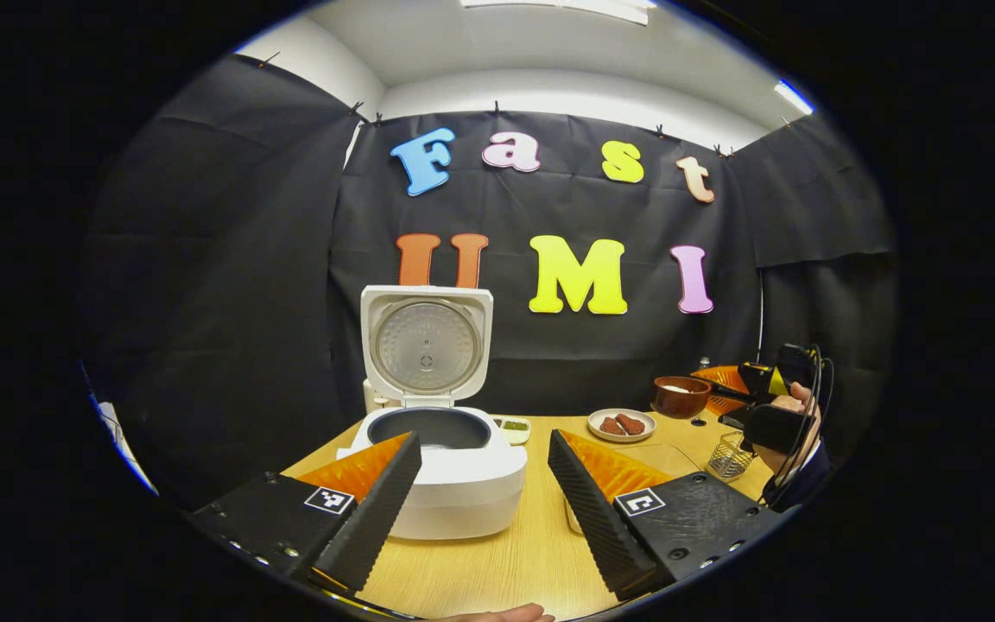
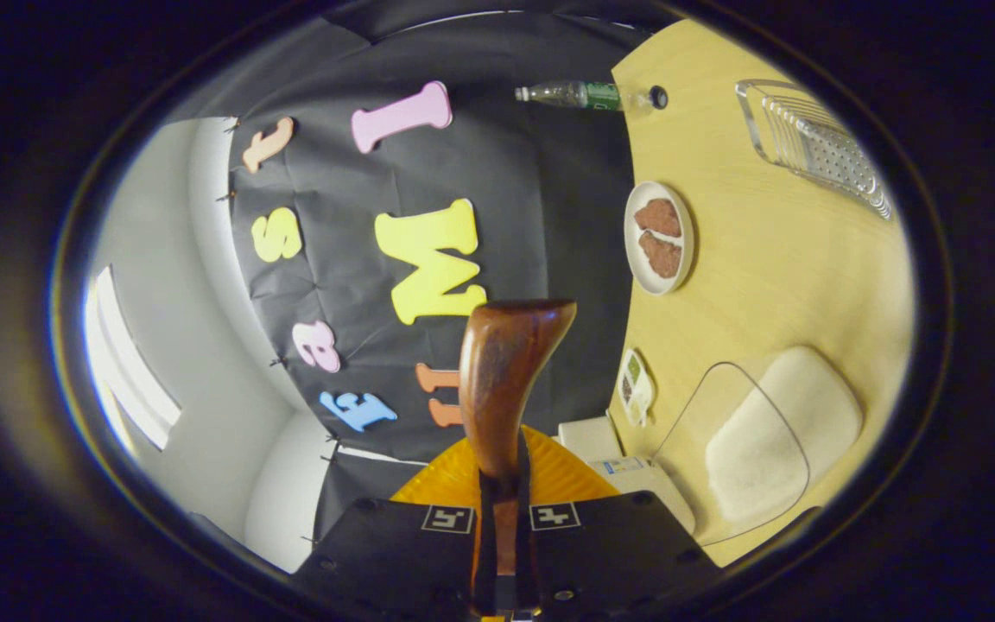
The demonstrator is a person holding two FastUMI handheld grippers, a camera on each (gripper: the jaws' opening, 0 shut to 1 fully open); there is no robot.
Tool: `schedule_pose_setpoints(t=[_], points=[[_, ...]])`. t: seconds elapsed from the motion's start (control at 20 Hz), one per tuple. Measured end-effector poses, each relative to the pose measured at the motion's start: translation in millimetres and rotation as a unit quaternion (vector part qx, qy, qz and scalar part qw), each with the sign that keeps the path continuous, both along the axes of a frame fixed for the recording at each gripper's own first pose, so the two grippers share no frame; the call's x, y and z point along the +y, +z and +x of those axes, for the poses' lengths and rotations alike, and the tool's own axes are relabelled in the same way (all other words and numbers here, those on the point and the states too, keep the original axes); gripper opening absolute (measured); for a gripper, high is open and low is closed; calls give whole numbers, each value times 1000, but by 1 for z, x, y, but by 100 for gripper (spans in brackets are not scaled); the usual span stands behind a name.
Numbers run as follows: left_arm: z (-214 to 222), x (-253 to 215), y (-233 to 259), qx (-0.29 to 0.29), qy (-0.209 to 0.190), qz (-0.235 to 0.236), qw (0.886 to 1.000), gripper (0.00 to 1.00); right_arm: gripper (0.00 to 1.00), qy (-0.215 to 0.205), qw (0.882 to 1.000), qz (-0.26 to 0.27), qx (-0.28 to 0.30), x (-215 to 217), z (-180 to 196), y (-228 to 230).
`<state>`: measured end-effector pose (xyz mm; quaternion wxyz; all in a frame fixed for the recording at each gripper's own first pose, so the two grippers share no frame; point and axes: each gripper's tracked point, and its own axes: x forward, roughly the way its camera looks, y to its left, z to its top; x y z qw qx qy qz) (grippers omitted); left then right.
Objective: Close the left gripper, press the button to open the rice cooker; take a wooden spoon from the chopstick holder with the right hand, scoop a spoonful of rice and pour it into the rice cooker, then put the wooden spoon back into the chopstick holder.
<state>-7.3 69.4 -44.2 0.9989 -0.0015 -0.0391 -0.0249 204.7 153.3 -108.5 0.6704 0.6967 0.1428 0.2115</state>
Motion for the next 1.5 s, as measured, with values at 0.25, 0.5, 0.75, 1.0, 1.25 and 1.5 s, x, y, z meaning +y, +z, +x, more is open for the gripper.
schedule_pose_setpoints(t=[0.25,0.5,0.75,1.0,1.25,1.5], points=[[-12,15,2,-16,4,4,1000,94,10,19,1000,-21,10,37,5,7],[-26,29,1,-23,10,-2,1000,94,10,36,998,-53,5,82,20,18],[-43,51,0,-23,28,12,999,94,10,49,993,-109,-3,133,39,24],[-61,70,-6,-21,44,5,999,94,10,57,979,-195,-34,189,63,33],[-69,89,-11,-21,70,-3,997,94,11,96,943,-309,-74,257,86,27],[-79,103,-2,-38,90,-4,995,94,12,126,909,-388,-84,310,89,-4]])
